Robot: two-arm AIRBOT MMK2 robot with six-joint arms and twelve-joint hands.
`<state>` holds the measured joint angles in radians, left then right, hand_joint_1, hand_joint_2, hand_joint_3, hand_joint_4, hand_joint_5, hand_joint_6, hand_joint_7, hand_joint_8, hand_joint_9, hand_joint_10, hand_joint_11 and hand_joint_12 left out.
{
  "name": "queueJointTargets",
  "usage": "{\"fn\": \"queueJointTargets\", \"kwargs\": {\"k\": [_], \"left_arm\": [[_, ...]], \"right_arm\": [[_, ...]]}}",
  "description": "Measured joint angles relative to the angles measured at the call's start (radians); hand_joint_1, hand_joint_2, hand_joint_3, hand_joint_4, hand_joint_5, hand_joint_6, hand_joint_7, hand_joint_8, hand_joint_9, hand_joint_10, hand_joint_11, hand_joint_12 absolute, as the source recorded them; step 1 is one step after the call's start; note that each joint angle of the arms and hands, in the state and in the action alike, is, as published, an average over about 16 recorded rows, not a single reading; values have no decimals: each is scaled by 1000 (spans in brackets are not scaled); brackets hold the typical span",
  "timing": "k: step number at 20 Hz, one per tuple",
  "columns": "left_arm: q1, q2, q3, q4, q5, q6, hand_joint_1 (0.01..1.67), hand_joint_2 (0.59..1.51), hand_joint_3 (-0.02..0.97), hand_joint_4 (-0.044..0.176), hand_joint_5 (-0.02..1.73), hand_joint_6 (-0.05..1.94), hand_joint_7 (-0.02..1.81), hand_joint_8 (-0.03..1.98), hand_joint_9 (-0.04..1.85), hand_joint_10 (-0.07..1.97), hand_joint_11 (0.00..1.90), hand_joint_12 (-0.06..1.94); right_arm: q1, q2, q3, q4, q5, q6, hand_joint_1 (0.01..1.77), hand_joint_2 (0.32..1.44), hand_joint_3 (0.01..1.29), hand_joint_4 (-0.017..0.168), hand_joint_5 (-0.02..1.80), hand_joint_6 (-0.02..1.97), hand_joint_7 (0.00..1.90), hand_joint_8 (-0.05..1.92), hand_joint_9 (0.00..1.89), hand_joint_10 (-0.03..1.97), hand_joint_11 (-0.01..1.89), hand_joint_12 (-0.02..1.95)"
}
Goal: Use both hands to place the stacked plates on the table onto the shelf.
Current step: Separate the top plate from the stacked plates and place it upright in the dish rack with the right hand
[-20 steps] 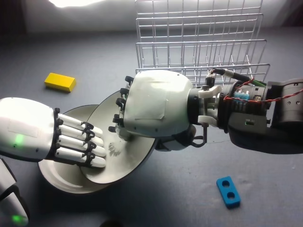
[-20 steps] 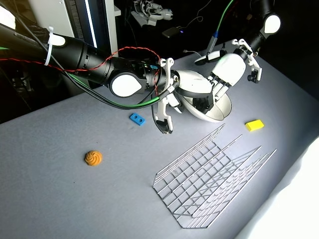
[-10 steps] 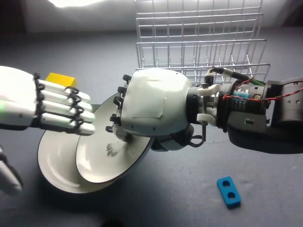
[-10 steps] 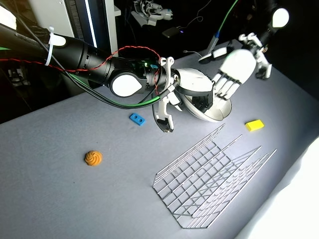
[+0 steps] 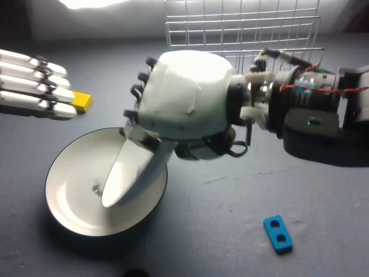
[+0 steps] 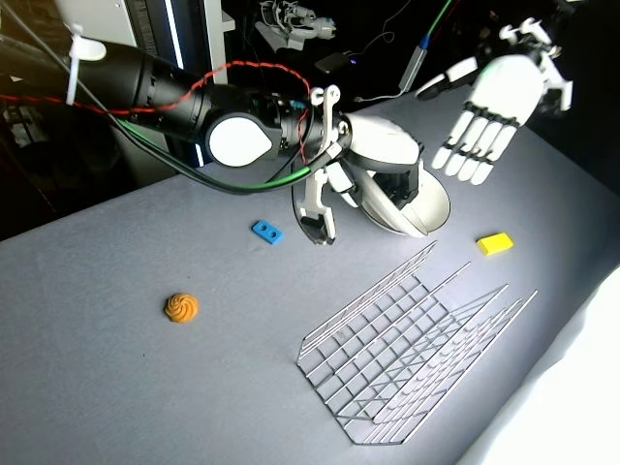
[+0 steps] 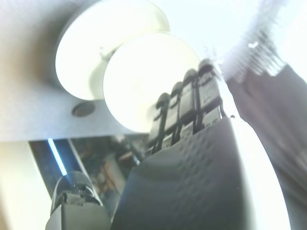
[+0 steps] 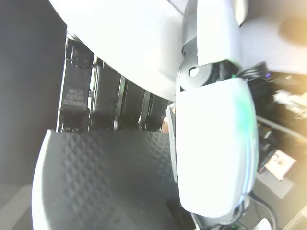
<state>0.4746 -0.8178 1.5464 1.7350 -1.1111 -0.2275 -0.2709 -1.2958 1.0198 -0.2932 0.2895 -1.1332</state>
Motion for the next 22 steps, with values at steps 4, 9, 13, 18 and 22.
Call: {"fn": "queueJointTargets", "kwargs": {"k": [4,9,13,18,22], "left_arm": [[-91,42,12,71,-11,-44,17,905,19,4,22,5,18,-2,20,3,14,-14],[-172,78,21,142,-23,-89,17,904,19,4,21,5,19,-2,20,3,14,-14],[-217,93,27,177,-31,-118,17,904,20,4,21,5,19,-2,19,3,13,-14],[-234,99,33,197,-38,-139,17,904,19,4,21,5,18,-2,19,3,13,-14],[-235,100,35,202,-40,-140,17,907,19,4,21,5,17,-2,19,3,13,-14]], "right_arm": [[47,34,-38,5,-21,16,1340,960,16,2,917,996,1072,799,1066,917,951,907],[104,69,-73,8,-44,43,1352,1000,16,-1,876,1086,1054,838,1039,925,941,872],[151,95,-91,33,-65,69,1358,1013,16,-3,883,1051,1068,806,1038,910,945,857],[208,117,-97,105,-94,103,1359,1013,16,-4,900,1004,1085,783,1039,907,944,861],[247,129,-92,167,-115,166,1359,1013,16,-3,902,981,1082,795,1041,908,942,871]]}}
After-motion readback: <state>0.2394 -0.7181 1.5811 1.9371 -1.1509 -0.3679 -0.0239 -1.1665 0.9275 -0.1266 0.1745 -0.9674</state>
